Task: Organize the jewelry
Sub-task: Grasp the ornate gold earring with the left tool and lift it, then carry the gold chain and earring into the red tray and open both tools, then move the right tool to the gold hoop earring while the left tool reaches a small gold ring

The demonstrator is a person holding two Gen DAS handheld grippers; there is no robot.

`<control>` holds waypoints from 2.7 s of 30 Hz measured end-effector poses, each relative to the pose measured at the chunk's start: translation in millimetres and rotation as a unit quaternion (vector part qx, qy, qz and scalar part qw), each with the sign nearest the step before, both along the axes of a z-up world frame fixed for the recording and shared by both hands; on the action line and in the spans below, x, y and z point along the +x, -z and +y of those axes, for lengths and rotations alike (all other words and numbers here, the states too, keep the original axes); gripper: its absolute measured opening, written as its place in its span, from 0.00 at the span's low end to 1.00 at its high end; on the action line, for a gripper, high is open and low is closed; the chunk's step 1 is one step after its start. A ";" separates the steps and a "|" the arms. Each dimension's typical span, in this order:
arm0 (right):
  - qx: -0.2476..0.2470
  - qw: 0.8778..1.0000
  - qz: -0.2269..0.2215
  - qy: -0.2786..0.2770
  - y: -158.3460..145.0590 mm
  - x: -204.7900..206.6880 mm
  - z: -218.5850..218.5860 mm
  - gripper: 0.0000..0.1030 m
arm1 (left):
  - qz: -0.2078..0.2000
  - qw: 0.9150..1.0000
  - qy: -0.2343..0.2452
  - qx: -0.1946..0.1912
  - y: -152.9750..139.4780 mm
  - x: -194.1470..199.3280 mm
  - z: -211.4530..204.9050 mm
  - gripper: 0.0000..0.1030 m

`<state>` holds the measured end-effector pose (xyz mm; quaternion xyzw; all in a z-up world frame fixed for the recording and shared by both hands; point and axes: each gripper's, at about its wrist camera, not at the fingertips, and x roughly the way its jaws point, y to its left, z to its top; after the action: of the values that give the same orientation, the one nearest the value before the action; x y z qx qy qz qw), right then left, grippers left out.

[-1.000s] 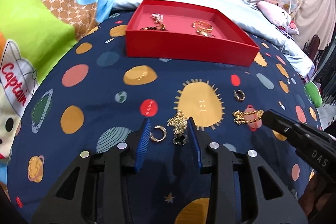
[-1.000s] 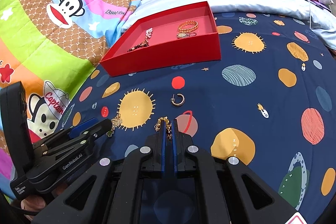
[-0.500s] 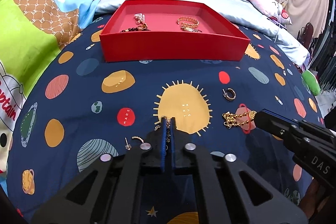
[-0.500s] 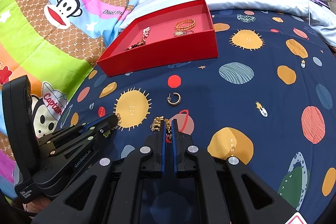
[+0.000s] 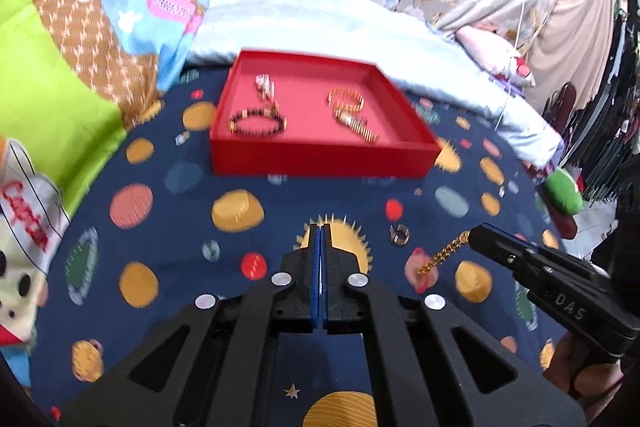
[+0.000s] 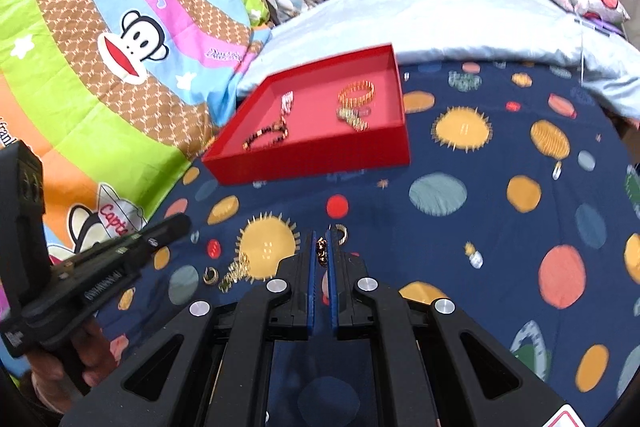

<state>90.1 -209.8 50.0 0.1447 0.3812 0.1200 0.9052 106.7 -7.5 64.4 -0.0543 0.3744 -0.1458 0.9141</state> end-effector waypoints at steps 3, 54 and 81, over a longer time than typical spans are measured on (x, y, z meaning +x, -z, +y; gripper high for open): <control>-0.002 1.000 -0.015 0.004 -13.1 -0.2 -4.3 0.05 | -0.026 1.000 0.001 0.001 -22.6 0.2 5.7 0.00; 0.007 0.997 -0.073 -0.024 -71.1 57.1 -5.7 0.05 | -0.073 0.997 0.016 0.007 -86.4 64.8 0.0 0.04; -0.037 0.998 -0.042 -0.028 -17.1 163.4 23.0 0.09 | -0.010 0.999 -0.040 0.008 -10.3 172.1 -7.1 0.52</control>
<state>253.5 -186.8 67.0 0.0956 0.3510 0.1373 0.9213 278.8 -14.6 74.7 -0.0605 0.3635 -0.1066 0.9235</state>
